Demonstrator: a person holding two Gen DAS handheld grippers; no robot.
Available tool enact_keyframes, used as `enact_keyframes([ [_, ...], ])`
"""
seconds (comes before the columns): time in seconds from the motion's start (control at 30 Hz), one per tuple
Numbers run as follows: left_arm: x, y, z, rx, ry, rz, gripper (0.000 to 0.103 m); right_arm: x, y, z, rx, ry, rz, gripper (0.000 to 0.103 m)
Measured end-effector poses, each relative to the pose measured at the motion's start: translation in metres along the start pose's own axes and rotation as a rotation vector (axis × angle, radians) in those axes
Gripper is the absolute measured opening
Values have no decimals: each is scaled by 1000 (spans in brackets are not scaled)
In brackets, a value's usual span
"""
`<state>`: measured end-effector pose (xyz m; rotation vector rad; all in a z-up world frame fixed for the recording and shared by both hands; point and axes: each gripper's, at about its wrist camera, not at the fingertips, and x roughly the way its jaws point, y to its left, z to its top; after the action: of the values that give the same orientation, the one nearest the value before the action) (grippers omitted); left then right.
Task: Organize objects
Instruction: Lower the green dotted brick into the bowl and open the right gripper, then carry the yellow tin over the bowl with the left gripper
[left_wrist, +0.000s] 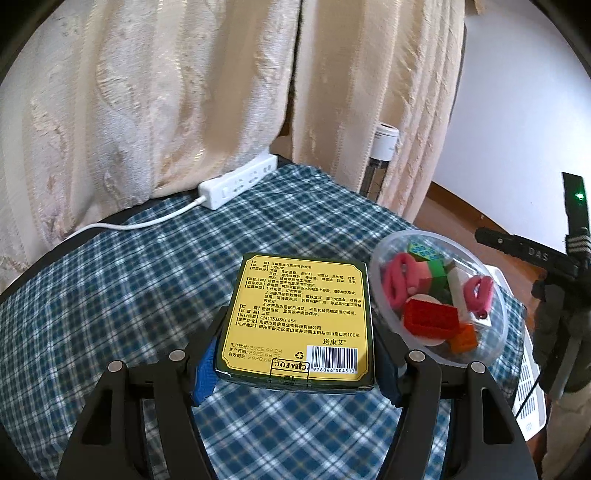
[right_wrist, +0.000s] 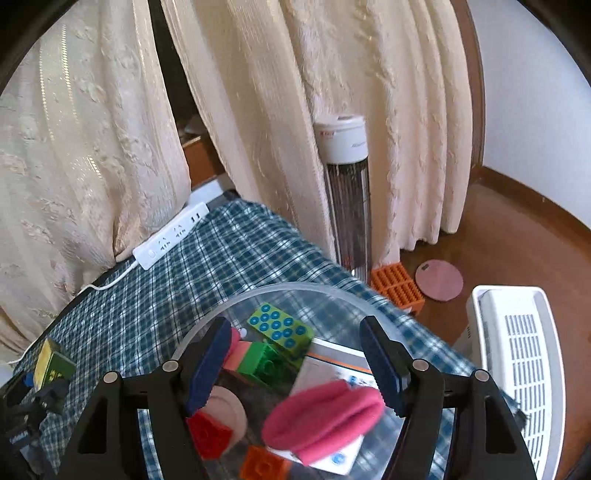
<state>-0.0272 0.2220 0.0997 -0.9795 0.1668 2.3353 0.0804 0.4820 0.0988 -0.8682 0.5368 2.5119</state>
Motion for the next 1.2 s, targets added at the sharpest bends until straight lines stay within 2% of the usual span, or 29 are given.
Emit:
enact_keyframes([
  [0.57, 35, -82, 18, 105, 46, -78, 69, -36, -57, -28, 60, -86, -9, 75],
  [1.2, 87, -142, 29, 157, 113, -179, 69, -24, -105, -48, 183, -65, 7, 75],
])
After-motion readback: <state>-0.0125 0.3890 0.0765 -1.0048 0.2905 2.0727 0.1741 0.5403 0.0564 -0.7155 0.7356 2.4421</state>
